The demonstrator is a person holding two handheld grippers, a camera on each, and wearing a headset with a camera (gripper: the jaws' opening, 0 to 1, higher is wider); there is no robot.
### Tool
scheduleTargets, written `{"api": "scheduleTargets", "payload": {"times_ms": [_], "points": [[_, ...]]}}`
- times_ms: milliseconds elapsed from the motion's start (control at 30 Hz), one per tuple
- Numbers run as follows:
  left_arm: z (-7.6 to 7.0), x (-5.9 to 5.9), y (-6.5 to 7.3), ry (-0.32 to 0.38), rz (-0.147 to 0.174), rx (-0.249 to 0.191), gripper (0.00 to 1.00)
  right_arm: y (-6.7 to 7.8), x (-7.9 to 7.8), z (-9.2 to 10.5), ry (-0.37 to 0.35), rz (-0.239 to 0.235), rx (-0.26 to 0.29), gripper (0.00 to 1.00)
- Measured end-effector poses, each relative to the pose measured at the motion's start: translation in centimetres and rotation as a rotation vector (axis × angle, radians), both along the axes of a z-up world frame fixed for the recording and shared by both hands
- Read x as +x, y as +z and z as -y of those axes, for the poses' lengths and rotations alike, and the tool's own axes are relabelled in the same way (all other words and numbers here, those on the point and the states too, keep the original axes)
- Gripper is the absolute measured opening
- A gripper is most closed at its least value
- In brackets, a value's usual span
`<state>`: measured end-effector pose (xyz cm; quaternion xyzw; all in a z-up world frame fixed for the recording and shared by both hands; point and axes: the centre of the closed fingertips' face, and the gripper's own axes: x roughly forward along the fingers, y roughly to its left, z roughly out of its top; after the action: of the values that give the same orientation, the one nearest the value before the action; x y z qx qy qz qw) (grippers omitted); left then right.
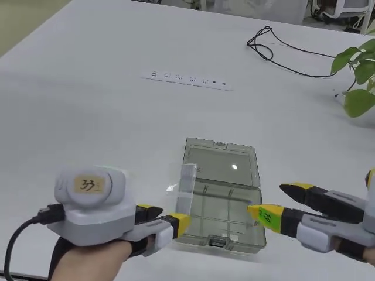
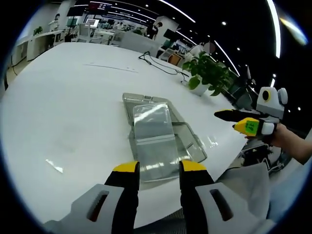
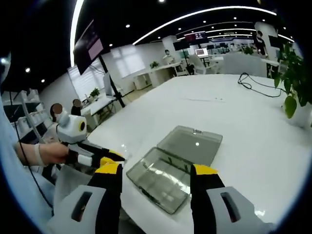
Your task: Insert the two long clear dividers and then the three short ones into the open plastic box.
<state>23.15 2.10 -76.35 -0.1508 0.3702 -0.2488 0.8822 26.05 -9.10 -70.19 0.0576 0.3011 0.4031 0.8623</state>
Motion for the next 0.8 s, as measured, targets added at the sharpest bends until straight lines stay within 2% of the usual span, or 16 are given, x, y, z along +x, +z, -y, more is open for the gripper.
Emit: {"api": "scheduleTargets", "payload": {"times_ms": [133,233,300,333,367,433,600,767,800], "points": [[1.2,0.0,0.1,-0.024,0.008,-0.009,0.31,-0.3,0.6,-1.0,-0.010,-0.095,0.068,0.46],[2.1,0.0,0.1,-0.055,0.028,0.008,0.31,-0.9,0.8,-1.7,-0.009,-0.124,0.053,0.42],[2.6,0.0,0.0,-0.063,0.026,0.005,0.31,-1.4,0.8,-2.1,-0.010,-0.149,0.049,0.39],[2.8,0.0,0.1,-0.066,0.028,-0.002,0.31,-1.5,0.8,-2.3,-0.012,-0.170,0.061,0.36],[3.1,-0.1,0.1,-0.071,0.030,-0.002,0.31,-1.7,0.6,-2.7,-0.023,-0.213,0.091,0.34],[3.4,-0.1,0.1,-0.079,0.033,-0.006,0.30,-1.9,0.8,-3.1,-0.041,-0.232,0.119,0.32],[4.2,-0.2,0.3,-0.090,0.038,-0.018,0.30,-2.6,0.6,-3.7,-0.089,-0.342,0.176,0.24],[4.4,-0.3,0.3,-0.090,0.039,-0.030,0.30,-3.1,0.3,-4.0,-0.107,-0.389,0.199,0.17],[4.4,-0.4,0.2,-0.089,0.038,-0.029,0.30,-3.3,0.1,-4.0,-0.121,-0.415,0.200,0.16]]}}
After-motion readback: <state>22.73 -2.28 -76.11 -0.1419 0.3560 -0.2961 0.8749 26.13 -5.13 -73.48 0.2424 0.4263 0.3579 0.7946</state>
